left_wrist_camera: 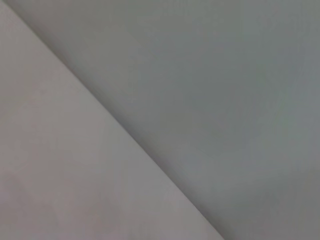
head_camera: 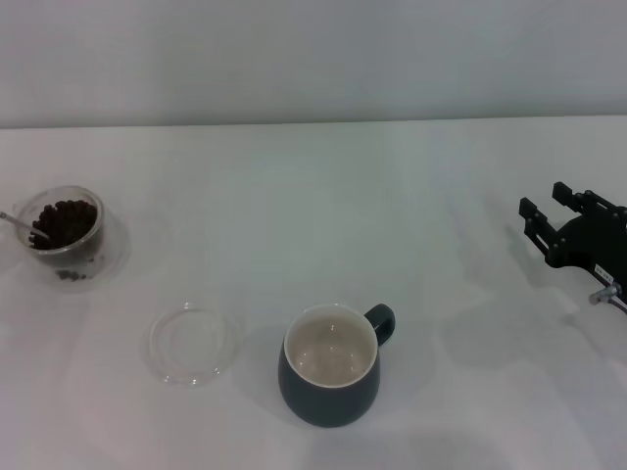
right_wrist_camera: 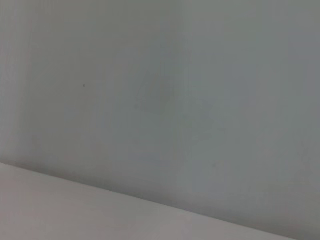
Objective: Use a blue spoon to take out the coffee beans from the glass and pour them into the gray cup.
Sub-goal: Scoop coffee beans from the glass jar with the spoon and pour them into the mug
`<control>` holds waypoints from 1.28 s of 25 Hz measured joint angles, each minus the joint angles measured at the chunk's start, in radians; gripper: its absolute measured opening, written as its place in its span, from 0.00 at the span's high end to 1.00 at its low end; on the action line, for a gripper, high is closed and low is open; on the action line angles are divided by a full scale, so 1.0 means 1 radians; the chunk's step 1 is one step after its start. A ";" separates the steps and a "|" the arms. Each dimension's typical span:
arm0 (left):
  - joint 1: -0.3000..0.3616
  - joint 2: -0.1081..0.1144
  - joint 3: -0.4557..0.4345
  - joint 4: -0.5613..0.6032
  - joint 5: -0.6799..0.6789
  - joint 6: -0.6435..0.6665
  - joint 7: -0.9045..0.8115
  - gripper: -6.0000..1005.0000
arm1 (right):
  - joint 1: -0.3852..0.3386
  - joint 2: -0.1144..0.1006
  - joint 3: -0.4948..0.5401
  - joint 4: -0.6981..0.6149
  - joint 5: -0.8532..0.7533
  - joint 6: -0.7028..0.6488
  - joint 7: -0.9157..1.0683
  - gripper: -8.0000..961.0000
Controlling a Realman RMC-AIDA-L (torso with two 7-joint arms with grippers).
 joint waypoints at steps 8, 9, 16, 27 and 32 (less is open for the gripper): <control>0.028 -0.004 0.000 -0.001 -0.046 0.031 -0.005 0.87 | -0.003 0.000 -0.001 0.001 0.000 0.000 -0.014 0.48; 0.029 -0.004 0.000 -0.001 -0.049 0.033 -0.005 0.87 | -0.003 0.000 -0.001 0.002 0.000 0.000 -0.014 0.48; 0.042 -0.009 0.000 -0.001 -0.077 0.054 -0.001 0.87 | -0.004 0.000 0.001 0.005 0.000 0.000 -0.016 0.48; 0.105 -0.010 0.000 -0.008 -0.184 0.108 0.049 0.87 | -0.004 -0.001 0.001 0.006 0.000 0.000 -0.024 0.48; 0.129 -0.016 0.000 -0.010 -0.218 0.132 0.079 0.87 | -0.004 -0.002 0.001 0.006 0.000 0.000 -0.024 0.48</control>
